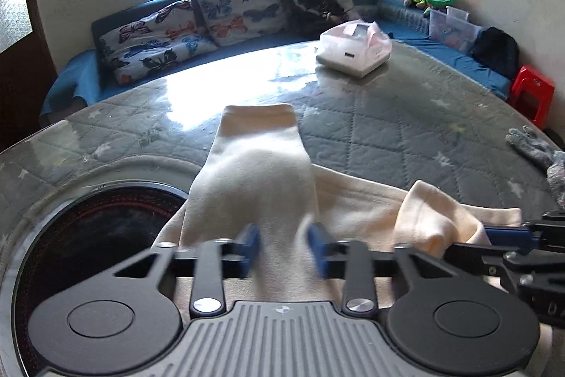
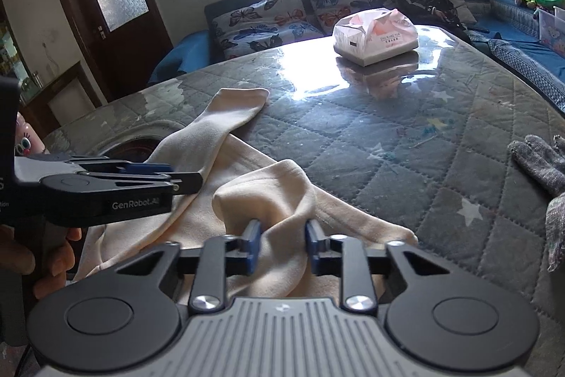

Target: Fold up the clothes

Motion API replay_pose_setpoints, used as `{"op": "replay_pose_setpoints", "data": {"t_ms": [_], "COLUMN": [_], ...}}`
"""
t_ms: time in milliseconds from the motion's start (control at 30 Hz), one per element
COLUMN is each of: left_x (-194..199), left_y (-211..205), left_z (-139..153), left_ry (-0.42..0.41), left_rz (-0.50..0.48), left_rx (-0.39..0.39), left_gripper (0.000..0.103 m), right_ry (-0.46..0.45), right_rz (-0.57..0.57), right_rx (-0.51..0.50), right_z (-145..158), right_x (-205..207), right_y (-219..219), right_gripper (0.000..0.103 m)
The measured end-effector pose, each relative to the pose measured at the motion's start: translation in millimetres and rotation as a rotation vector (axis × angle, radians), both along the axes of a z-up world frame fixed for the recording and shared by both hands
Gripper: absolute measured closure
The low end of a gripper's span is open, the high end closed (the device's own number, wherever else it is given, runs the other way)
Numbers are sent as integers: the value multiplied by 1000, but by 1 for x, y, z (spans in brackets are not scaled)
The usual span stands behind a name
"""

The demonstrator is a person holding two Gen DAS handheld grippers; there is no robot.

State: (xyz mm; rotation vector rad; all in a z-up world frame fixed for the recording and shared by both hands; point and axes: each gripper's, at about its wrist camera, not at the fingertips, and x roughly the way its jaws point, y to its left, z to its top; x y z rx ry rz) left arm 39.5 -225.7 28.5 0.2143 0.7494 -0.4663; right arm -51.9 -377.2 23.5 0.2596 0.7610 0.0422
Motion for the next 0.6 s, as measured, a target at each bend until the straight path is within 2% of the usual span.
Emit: {"op": "replay_pose_setpoints", "data": {"t_ms": [100,267,367,433,533,567,600], "left_x": [-2,-7,-15,-20,-25,-25,-24], "left_y": [9,28,32,22,4,-1,-6], "left_z": [5,19,28,29,22,19,16], "left_ry": [-8,-32,-30,-34,-42,-52,-65], "left_rz": [8,43,-6,-46,-79,-73,-65], "left_rx": [-23,-56,-100,-84,-36,-13,10], "left_gripper": [98,101,99,94,67,51,47], "right_ry": [-30,-85,-94,-92,-84,-79,-74], "right_rz": [-2,-16,-22,-27,-43,-48,-51], "right_rx": [-14,-38,-53,-58,-59,-56,-52], "right_z": [6,21,27,27,23,21,20], "right_x": [-6,-20,-26,-28,-32,-34,-35], "right_y": [1,2,2,3,2,2,0], "right_gripper": [88,89,89,89,89,89,89]}}
